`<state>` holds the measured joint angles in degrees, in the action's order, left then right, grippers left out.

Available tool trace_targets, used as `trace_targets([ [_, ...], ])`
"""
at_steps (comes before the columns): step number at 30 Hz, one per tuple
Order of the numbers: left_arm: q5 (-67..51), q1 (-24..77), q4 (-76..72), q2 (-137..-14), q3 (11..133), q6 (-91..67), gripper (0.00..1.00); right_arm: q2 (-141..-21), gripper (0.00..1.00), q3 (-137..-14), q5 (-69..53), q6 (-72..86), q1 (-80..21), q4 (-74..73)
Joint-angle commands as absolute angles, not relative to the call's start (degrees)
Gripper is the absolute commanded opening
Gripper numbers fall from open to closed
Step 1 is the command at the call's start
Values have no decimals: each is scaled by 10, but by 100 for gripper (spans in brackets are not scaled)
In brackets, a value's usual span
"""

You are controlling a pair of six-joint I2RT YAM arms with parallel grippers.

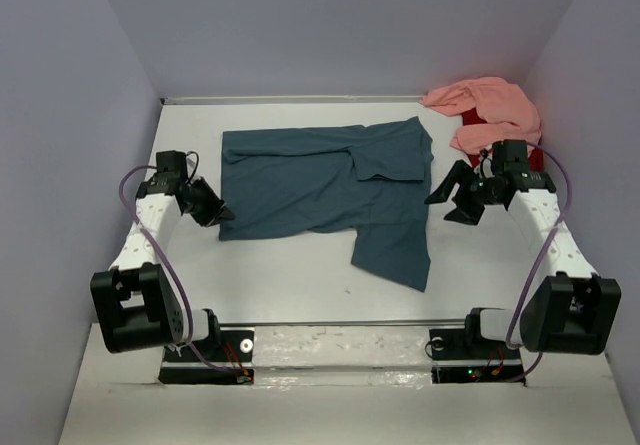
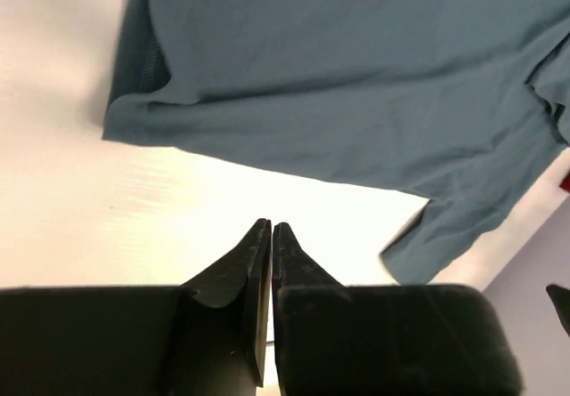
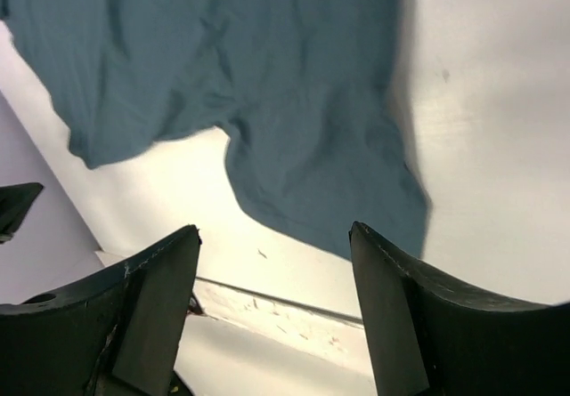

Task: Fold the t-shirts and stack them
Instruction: Fold the flattened tshirt in 1/3 of the way, then grap the side of the flattened tshirt closest away from the robot with both arms

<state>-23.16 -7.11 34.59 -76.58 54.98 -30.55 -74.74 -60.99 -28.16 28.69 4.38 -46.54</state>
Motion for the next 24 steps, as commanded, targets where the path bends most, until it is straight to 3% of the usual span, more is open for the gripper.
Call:
trace_targets([
  [1, -186, -68, 375, -718, 523, -303, 16, -688, 73, -569, -217, 284, 24, -547],
  [5, -167, -68, 386, -708, 496, -299, 20, -637, 73, -505, -202, 281, 5, -583],
  [10, -94, -67, 403, -717, 486, -291, 38, -589, 74, -485, -187, 297, -17, -617],
  [15, -67, -67, 382, -748, 490, -307, 48, -563, 76, -477, -181, 307, -28, -635],
  [24, -76, -68, 294, -820, 493, -334, 49, -548, 76, -479, -189, 303, -28, -649],
])
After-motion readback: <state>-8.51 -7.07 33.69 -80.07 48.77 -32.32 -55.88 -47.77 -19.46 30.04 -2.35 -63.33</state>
